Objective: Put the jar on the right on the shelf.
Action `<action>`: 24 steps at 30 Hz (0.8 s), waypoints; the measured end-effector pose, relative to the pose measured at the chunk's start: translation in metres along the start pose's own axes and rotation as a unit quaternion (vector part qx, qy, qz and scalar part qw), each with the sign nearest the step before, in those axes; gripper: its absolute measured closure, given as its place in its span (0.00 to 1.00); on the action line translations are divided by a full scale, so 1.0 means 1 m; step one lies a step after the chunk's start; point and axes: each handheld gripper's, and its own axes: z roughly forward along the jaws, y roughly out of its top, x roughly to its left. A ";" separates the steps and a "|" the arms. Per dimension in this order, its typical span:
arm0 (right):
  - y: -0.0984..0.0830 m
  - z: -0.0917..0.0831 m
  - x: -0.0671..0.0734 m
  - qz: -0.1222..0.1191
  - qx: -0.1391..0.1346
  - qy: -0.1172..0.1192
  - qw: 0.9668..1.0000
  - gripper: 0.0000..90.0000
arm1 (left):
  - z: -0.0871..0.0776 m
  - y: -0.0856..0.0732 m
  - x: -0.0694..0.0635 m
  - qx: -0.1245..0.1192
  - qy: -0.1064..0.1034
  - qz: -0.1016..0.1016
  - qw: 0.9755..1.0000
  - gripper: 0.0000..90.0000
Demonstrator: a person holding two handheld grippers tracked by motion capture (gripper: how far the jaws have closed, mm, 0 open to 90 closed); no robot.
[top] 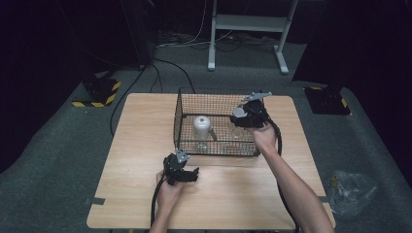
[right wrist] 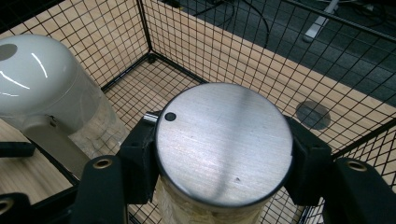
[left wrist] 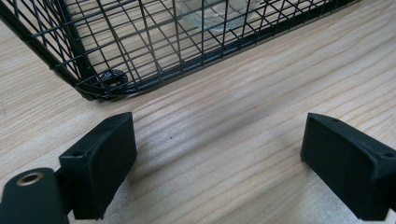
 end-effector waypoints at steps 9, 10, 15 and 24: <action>-0.003 0.007 0.000 0.002 0.003 0.004 1.000 0.43 | 0.000 0.000 0.000 0.000 0.000 0.000 1.000 0.12; -0.004 0.008 0.000 0.003 0.004 0.004 1.000 0.43 | 0.000 0.000 0.000 0.000 0.000 0.000 1.000 0.12; -0.006 0.012 -0.001 0.006 0.007 0.004 1.000 0.43 | 0.000 0.000 0.000 0.000 0.000 -0.001 1.000 0.12; -0.011 0.018 -0.001 0.006 0.010 0.002 1.000 0.43 | 0.000 0.000 0.000 0.000 0.000 0.000 1.000 0.12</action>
